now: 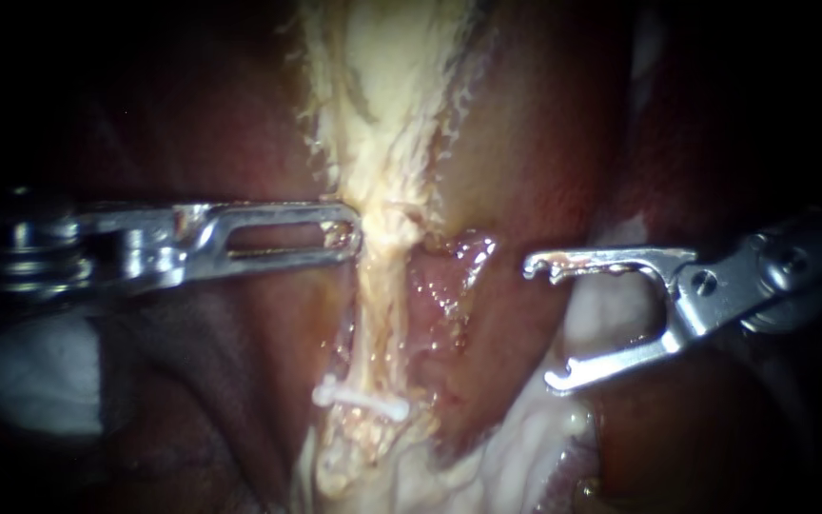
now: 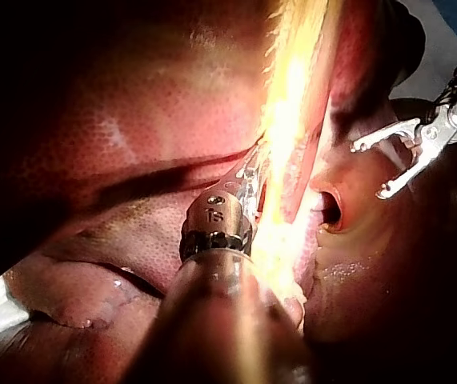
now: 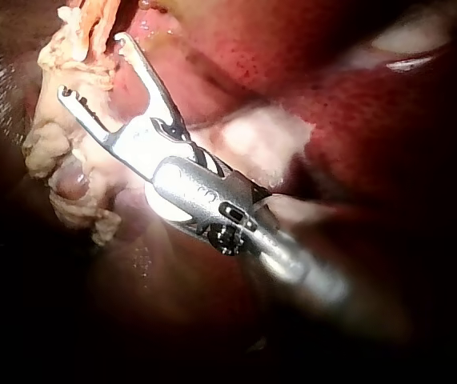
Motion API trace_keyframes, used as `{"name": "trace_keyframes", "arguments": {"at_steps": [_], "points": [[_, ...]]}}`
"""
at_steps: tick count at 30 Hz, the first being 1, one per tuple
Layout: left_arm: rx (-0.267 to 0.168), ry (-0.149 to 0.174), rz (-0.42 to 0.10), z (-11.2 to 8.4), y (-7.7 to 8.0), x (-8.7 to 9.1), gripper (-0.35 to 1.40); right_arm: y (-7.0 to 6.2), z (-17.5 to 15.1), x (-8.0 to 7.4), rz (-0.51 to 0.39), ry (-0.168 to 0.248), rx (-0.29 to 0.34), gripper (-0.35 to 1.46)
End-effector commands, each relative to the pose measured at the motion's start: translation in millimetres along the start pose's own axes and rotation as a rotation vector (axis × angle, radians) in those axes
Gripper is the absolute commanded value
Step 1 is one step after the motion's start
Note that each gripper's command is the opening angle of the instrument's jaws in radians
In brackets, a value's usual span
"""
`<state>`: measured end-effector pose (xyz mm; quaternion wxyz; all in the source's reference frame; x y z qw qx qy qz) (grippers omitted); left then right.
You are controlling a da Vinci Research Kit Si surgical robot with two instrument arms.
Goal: Going back first clip left tube
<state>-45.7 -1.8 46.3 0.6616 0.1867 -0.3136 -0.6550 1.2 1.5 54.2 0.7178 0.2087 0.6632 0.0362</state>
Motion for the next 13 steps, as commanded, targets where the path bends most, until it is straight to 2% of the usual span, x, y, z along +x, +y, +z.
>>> {"name": "trace_keyframes", "arguments": {"at_steps": [1,13], "points": [[0.001,0.001,0.001,0.0,-0.1,0.0,-0.35,0.0,0.1,0.1,0.0,0.001,0.001,0.6],[0.003,0.003,0.001,-0.3,0.0,-0.2,-0.35,0.3,0.1,0.3,0.001,0.013,-0.009,0.6]]}}
